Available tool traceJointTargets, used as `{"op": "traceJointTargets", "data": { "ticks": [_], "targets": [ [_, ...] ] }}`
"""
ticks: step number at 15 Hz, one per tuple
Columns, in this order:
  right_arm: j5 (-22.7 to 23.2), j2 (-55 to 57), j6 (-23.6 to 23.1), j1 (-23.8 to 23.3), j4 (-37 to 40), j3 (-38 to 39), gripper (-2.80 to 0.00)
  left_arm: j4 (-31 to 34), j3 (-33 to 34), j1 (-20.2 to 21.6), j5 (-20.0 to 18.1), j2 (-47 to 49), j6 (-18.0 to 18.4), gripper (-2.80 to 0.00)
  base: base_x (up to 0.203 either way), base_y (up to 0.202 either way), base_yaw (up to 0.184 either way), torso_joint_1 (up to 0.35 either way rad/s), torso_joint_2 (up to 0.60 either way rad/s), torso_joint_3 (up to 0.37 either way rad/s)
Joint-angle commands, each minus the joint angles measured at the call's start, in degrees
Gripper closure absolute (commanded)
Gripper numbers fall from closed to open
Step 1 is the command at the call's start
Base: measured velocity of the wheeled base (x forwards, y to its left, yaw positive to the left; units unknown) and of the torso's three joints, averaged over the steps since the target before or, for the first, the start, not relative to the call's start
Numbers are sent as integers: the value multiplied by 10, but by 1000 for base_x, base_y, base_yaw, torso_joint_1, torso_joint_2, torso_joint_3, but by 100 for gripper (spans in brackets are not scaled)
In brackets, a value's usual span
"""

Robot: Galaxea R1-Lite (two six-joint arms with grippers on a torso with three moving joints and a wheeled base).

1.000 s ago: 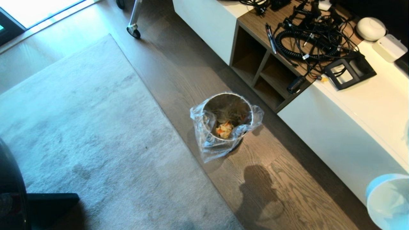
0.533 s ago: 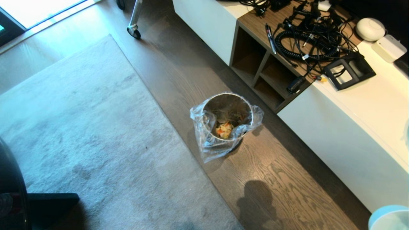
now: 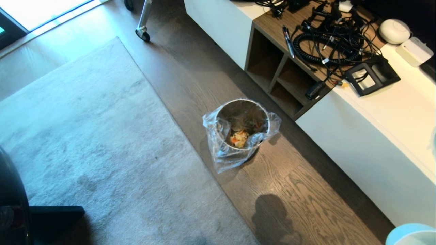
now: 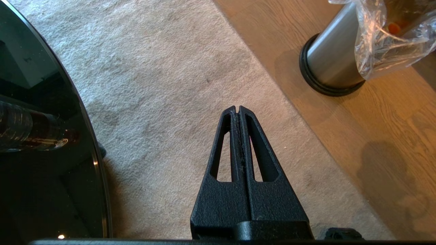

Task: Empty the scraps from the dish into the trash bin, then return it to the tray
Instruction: Put the bowl back to the table

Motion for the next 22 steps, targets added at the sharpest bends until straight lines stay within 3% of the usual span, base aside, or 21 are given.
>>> {"op": "traceJointTargets", "data": {
  "ticks": [1,8,11,22],
  "targets": [
    [0,1,0,23,0,0,0,0,0,0,0,0,0,0,0,0,0,0,0,0],
    [0,1,0,55,0,0,0,0,0,0,0,0,-1,0,0,0,0,0,0,0],
    [1,2,1,21,0,0,0,0,0,0,0,0,-1,0,0,0,0,0,0,0],
    [1,1,1,-1,0,0,0,0,0,0,0,0,-1,0,0,0,0,0,0,0]
  ]
}}
